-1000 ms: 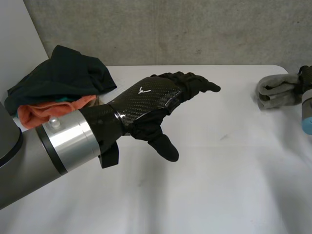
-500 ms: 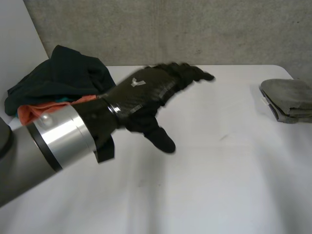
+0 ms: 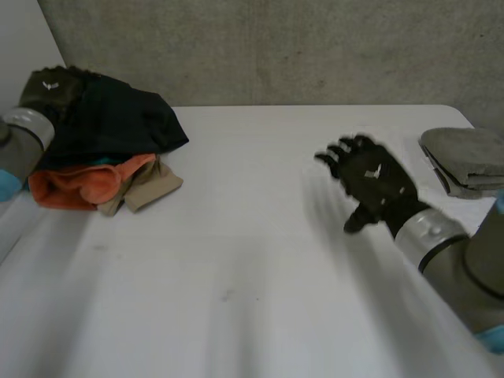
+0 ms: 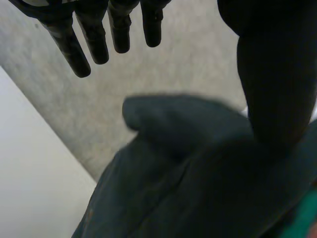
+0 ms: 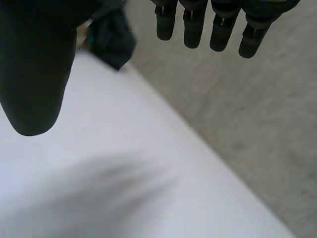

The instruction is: Fold the laundry.

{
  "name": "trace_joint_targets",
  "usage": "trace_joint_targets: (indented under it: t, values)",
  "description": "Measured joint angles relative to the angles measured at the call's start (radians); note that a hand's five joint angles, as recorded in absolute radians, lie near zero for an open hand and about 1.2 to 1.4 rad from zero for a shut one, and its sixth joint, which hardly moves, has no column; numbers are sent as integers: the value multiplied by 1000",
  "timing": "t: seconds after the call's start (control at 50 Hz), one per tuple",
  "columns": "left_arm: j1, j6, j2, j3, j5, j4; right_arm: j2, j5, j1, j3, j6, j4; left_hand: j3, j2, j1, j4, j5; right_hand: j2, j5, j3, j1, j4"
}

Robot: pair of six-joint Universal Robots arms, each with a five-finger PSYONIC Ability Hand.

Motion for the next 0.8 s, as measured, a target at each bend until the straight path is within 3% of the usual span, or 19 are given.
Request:
trace_joint_targets:
  t: [0.12, 0.16, 0.18, 0.2, 0.26, 0.3, 0.36, 0.42, 0.54, 0.68, 0.8]
  values:
    - [30, 40, -224, 173, 35, 77, 50, 46, 10, 17, -79, 30, 3, 5, 5, 3, 5, 0, 0, 0, 0, 0]
    - [35, 40, -285, 225, 45, 88, 57, 60, 6, 20, -90, 25, 86, 94, 119, 94, 79, 0, 0, 0, 0, 0]
    - [35, 39, -307, 244, 48, 89, 57, 64, 3, 21, -92, 22, 400, 427, 471, 413, 357, 0, 0, 0, 0, 0]
    - [35, 38, -320, 257, 49, 88, 55, 67, -1, 22, -92, 19, 544, 550, 591, 556, 483, 0, 0, 0, 0, 0]
    - [29, 34, -326, 275, 38, 92, 40, 71, -12, 22, -88, 14, 886, 917, 842, 898, 807, 0, 0, 0, 0, 0]
    - [24, 32, -309, 271, 25, 99, 30, 72, -17, 22, -84, 12, 901, 932, 854, 915, 820, 0, 0, 0, 0, 0]
    - [10, 21, -232, 231, -17, 131, 8, 71, -26, 22, -72, 10, 928, 957, 883, 950, 828, 0, 0, 0, 0, 0]
    - [-27, -32, -38, 106, -62, 239, -25, 71, -35, 21, -42, 10, 955, 959, 896, 991, 844, 0, 0, 0, 0, 0]
    - [-102, -163, 231, -86, -49, 372, -58, 72, -50, 18, -3, 11, 978, 974, 931, 995, 896, 0, 0, 0, 0, 0]
    - [-281, -401, 525, -330, -2, 395, -102, 98, -94, 6, 65, 9, 979, 981, 937, 996, 915, 0, 0, 0, 0, 0]
    - [-464, -455, 601, -514, 22, 368, -127, 121, -127, -4, 114, 11, 981, 984, 937, 996, 915, 0, 0, 0, 0, 0]
